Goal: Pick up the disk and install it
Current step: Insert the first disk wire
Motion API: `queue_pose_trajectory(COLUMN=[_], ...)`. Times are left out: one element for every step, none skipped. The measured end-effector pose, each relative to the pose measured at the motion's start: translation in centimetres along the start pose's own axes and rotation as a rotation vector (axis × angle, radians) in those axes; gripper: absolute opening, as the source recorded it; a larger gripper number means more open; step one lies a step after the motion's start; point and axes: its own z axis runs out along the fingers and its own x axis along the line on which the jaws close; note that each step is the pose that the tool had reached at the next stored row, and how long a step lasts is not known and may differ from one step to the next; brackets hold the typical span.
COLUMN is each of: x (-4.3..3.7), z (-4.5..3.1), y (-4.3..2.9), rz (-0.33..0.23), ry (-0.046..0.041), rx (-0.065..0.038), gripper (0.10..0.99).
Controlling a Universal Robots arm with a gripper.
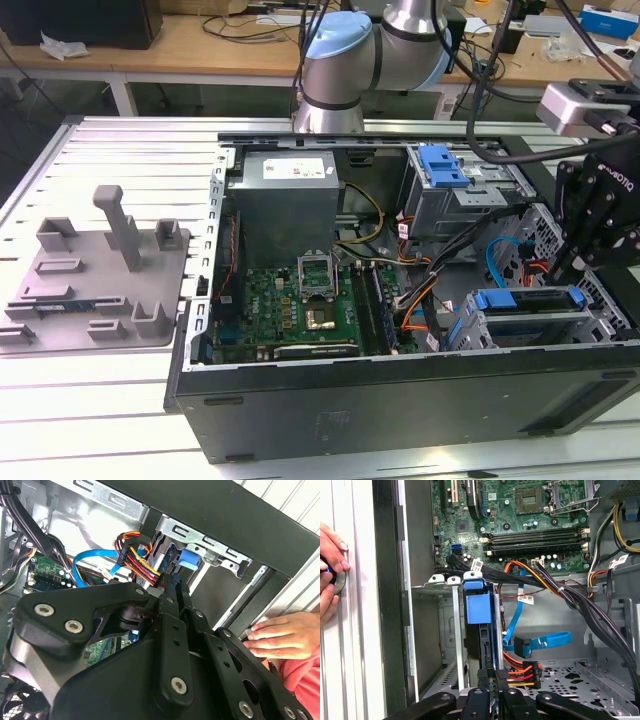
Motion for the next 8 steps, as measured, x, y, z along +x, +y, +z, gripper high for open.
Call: queue_pose_trajectory(x=[0.01,0.01,0.02,0.03,0.03,0.04,0.04,0.04], z=[0.0,0.01,0.02,0.02,0.03,0.04,0.07,0.08], y=[0.0,0.0,0.0,0.0,0.0,0.01,0.03,0.04], rz=[-0.002,-0.004,-0.005,-0.007,-0.008,-0.008,-0.009,-0.009], ry=[0.0,0.0001,0.0002,0.0003,0.0004,0.0004,0.0003,0.0003], rx=[0.0,0.0,0.001,0.001,0.001,0.001,0.001,0.001], gripper=[0.165,0.165,0.165,0.165,0.165,0.165,0.165,0.165])
